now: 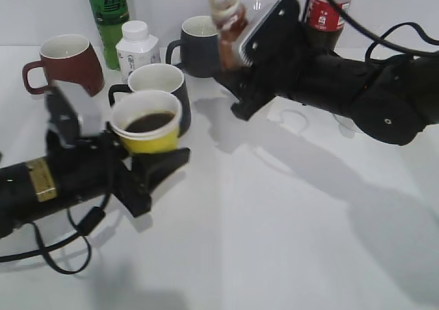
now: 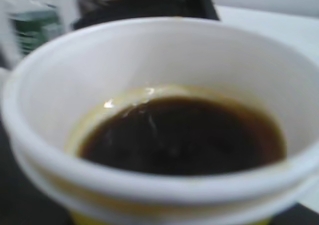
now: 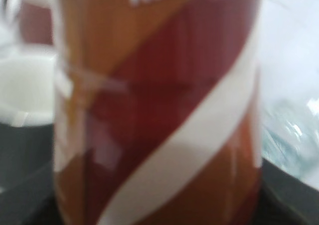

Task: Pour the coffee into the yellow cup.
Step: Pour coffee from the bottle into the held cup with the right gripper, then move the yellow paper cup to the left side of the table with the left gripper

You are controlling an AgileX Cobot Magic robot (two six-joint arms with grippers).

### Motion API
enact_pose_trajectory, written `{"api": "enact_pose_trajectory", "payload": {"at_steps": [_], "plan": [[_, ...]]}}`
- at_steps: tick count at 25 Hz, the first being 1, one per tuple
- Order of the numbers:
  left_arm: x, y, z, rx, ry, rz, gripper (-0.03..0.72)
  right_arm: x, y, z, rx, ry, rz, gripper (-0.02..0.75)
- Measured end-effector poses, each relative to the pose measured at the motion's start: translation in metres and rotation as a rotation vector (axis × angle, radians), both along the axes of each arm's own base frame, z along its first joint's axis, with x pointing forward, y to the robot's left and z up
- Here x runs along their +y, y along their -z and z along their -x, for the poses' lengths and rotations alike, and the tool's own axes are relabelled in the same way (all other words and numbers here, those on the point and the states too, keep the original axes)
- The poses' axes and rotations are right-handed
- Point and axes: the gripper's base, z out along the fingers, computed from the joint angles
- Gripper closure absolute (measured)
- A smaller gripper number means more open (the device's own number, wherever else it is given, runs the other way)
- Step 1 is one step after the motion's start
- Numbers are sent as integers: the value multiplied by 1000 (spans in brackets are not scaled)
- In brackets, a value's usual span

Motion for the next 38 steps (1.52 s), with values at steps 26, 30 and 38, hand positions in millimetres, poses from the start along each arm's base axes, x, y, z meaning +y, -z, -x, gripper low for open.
{"api": "enact_pose_trajectory", "payload": {"at_steps": [26,30,38], "plan": [[77,-19,-15,-52,-705,-78,256,-11,1,-11,175,234,-272,234],[98,-19,-22,-56,-772,-89,256,-11,10,-13,196,240,-259,234],[102,0,-52,-41,-765,-134,256,-11,10,-13,196,240,-259,235]]}}
